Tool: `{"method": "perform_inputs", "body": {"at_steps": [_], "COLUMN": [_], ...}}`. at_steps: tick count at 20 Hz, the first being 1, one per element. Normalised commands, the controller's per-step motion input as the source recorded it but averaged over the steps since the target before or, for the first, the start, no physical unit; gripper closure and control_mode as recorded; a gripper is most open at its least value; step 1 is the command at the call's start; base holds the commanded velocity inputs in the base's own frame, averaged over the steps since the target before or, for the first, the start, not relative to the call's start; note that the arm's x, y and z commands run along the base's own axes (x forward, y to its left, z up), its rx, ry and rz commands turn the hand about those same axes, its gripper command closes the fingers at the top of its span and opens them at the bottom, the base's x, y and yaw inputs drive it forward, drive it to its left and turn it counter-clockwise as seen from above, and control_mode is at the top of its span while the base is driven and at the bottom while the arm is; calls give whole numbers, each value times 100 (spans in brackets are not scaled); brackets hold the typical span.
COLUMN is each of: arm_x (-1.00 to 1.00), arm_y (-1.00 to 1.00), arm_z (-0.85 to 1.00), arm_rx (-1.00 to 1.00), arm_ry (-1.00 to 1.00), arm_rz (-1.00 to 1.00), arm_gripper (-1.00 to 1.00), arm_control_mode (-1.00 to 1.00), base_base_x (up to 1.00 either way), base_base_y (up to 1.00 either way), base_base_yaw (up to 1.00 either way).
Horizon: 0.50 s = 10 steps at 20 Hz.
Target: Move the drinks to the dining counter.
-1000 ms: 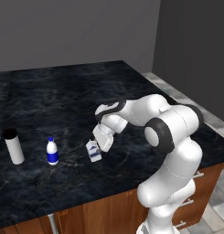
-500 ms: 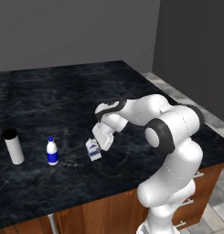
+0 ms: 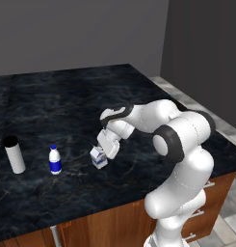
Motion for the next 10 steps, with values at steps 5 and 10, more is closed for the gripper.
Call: {"method": "perform_inputs", "body": {"at_steps": [5,10], "arm_x": [0,-12], "arm_y": [-18,-37], "arm_z": [0,21], "arm_rx": [0,0], "arm_ry": [-2,-5], "arm_rz": [0,-1], "arm_gripper": [-100,-100], "arm_control_mode": [-100,-100], "base_base_x": [0,0], "base_base_y": [0,0], "base_base_yaw": [0,0]}}
